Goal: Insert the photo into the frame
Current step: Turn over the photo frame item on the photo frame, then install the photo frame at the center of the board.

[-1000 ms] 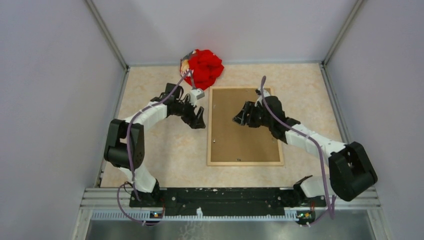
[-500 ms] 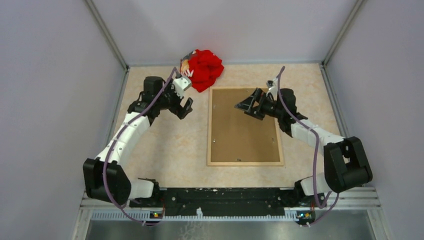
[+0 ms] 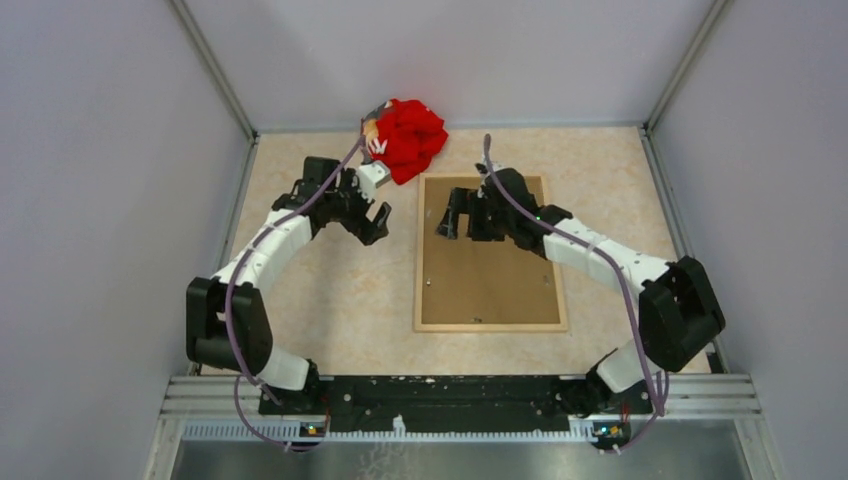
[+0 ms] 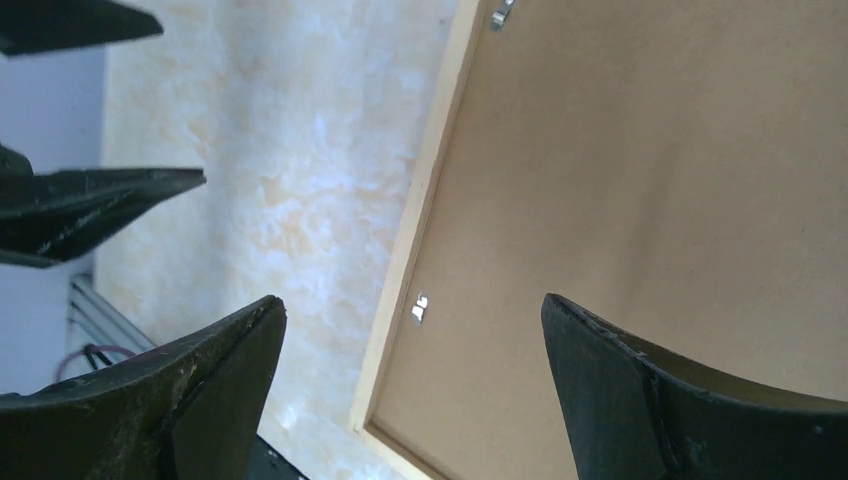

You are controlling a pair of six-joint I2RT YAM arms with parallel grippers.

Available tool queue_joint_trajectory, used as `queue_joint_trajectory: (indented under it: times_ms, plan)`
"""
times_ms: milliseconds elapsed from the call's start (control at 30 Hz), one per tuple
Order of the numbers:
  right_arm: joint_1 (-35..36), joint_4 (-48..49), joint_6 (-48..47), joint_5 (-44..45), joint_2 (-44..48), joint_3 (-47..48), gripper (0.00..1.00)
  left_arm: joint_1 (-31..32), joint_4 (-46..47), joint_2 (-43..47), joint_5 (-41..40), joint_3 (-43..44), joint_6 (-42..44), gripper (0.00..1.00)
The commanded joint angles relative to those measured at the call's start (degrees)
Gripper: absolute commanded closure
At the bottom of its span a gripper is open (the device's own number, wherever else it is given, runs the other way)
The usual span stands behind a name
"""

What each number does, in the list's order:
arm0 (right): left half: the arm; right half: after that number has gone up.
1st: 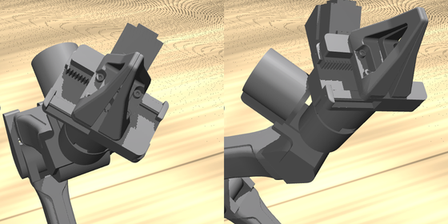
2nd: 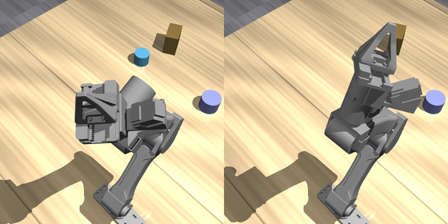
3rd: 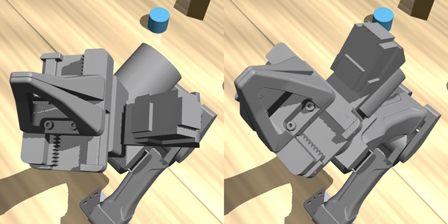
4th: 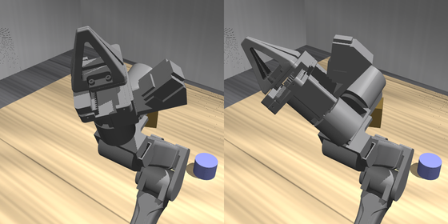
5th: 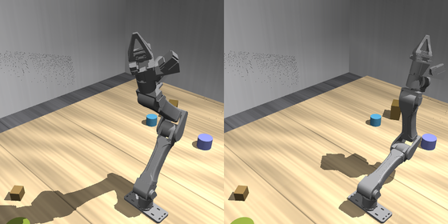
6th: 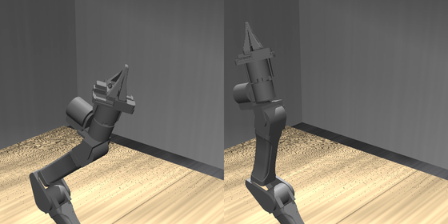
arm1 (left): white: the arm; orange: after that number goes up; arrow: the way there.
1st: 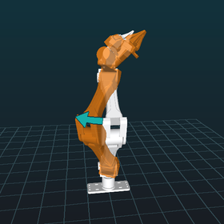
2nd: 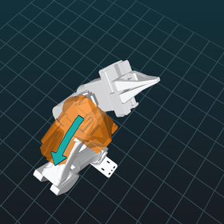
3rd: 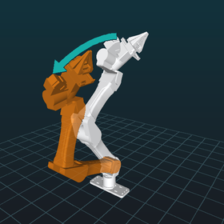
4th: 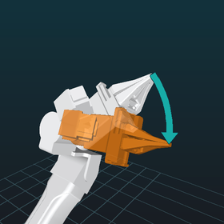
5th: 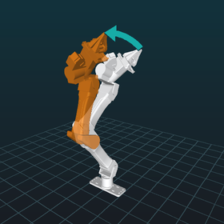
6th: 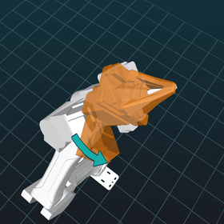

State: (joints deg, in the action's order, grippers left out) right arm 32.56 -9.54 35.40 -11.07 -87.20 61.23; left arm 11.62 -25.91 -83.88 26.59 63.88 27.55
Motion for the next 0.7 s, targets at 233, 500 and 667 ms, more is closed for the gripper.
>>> queue_joint_trajectory:
  times_ms: [233, 500, 667]
  plan:
    - [8.5, 16.8, 7.6, 5.2, 9.8, -18.0, 0.01, 0.5, 2.2, -11.4, 6.5, 2.2, -1.9, 0.06]
    - [14.3, 20.4, 10.3, 11.4, 5.8, -19.3, 0.20, 6.6, 5.1, -16.1, 7.0, 1.6, -3.5, 0.11]
    - [17.4, 23.5, 11.9, 13.7, 4.2, -21.7, 0.32, 8.1, 3.9, -20.6, 6.9, 4.5, -3.4, 0.22]
